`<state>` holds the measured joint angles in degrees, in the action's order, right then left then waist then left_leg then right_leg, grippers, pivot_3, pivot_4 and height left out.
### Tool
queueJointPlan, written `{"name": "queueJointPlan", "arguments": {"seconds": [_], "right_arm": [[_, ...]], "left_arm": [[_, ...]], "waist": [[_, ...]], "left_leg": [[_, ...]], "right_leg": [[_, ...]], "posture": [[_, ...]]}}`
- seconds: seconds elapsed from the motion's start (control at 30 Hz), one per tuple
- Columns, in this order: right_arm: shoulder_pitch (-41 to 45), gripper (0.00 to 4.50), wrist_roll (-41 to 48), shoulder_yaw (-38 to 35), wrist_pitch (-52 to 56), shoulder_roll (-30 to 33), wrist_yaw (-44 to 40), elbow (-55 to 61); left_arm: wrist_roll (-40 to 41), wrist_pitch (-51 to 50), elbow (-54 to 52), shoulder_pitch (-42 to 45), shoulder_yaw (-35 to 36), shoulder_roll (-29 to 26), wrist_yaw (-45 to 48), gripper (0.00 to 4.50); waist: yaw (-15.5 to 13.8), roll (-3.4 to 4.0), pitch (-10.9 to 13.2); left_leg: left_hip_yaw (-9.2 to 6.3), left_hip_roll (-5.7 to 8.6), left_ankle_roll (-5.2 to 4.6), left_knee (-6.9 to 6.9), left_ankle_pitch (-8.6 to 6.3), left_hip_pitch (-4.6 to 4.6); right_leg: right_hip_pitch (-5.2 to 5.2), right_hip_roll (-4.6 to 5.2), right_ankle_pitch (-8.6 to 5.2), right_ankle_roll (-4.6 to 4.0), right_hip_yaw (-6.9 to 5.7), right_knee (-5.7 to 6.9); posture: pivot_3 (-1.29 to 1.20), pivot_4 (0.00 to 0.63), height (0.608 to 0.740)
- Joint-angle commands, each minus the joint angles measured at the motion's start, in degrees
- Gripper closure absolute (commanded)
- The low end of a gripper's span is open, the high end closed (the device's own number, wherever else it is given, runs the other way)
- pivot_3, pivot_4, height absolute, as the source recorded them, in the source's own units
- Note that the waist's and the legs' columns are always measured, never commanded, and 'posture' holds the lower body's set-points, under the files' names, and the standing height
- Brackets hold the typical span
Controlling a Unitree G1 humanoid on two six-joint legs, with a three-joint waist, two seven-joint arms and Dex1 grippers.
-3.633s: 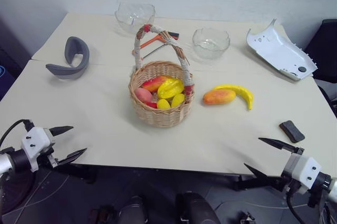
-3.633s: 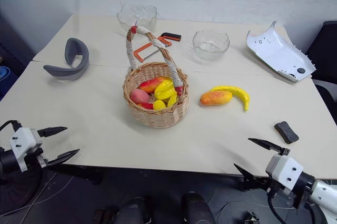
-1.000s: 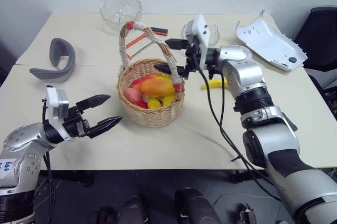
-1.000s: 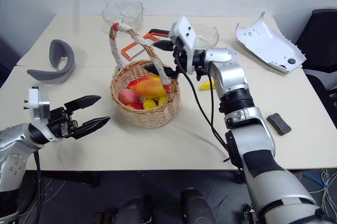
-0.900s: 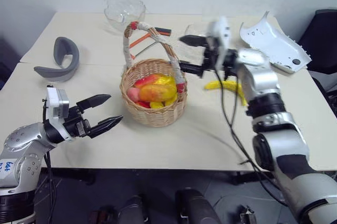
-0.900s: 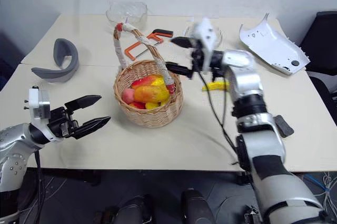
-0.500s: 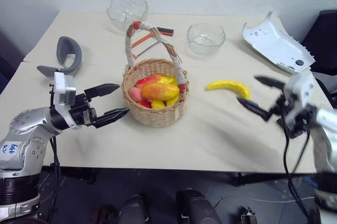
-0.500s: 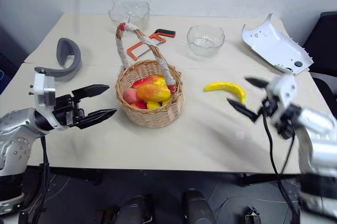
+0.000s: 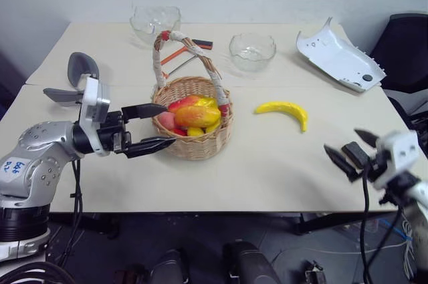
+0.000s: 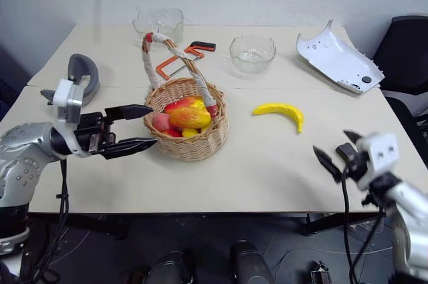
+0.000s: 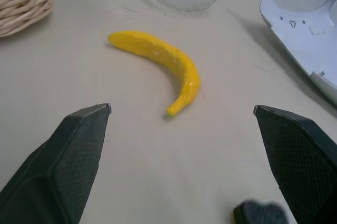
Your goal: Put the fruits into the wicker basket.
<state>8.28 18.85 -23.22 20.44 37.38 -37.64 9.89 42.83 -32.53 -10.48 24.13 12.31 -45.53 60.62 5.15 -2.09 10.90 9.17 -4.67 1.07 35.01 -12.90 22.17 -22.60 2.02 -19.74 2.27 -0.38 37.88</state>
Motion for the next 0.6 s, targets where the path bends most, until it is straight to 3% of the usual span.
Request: {"name": "queueJointPlan", "arguments": {"seconds": [0.03, 0.23, 0.43, 0.53, 0.6], "right_arm": [[8.5, 0.04, -3.5, 6.0, 4.3, 2.0, 1.9, -8.2], [28.9, 0.04, -9.2, 16.0, 6.2, 0.3, 2.2, -31.6], [39.7, 0.04, -13.2, 19.3, 0.5, -3.7, 4.3, -52.8], [41.3, 0.61, -13.0, 19.6, -0.1, -4.7, 1.9, -56.1], [41.8, 1.28, -12.2, 19.2, -0.2, -4.8, -0.1, -56.2]], "left_arm": [[-0.9, 2.3, -0.3, 0.7, 0.4, 0.6, 0.2, 0.0], [-0.6, 2.1, -1.4, -0.3, 1.8, 0.8, -0.8, 0.0], [0.0, 1.8, -4.0, -2.7, 3.4, 0.8, -2.3, 0.0], [0.6, 1.4, -5.5, -4.0, 4.4, 0.6, -3.2, 0.0], [0.9, 1.1, -6.1, -4.8, 5.2, 0.3, -3.5, 0.0]], "waist": [[-0.3, 0.0, 0.0], [-0.5, 0.05, 0.0], [-0.3, 0.05, 0.0], [-0.2, 0.05, 0.0], [-0.2, 0.05, 0.0]], "left_leg": [[-0.05, -0.03, 0.01, -0.01, 0.02, 0.0], [-0.01, -0.13, 0.43, 0.06, -0.07, 0.29], [0.15, -0.15, 0.49, 0.07, -0.2, 0.3], [0.22, -0.16, 0.46, 0.11, -0.23, 0.31], [0.26, -0.17, 0.45, 0.18, -0.23, 0.29]], "right_leg": [[-0.01, -0.06, 0.0, 0.0, 0.0, 0.03], [-0.29, -0.39, -0.3, 0.1, 0.35, 0.07], [-0.37, -0.49, -0.39, 0.22, 0.58, 0.03], [-0.4, -0.49, -0.4, 0.24, 0.67, 0.06], [-0.39, -0.49, -0.38, 0.26, 0.69, 0.1]], "posture": [[0.0, 0.15, 0.74], [0.0, 0.15, 0.74], [0.0, 0.15, 0.74], [0.0, 0.15, 0.74], [0.0, 0.15, 0.74]]}}
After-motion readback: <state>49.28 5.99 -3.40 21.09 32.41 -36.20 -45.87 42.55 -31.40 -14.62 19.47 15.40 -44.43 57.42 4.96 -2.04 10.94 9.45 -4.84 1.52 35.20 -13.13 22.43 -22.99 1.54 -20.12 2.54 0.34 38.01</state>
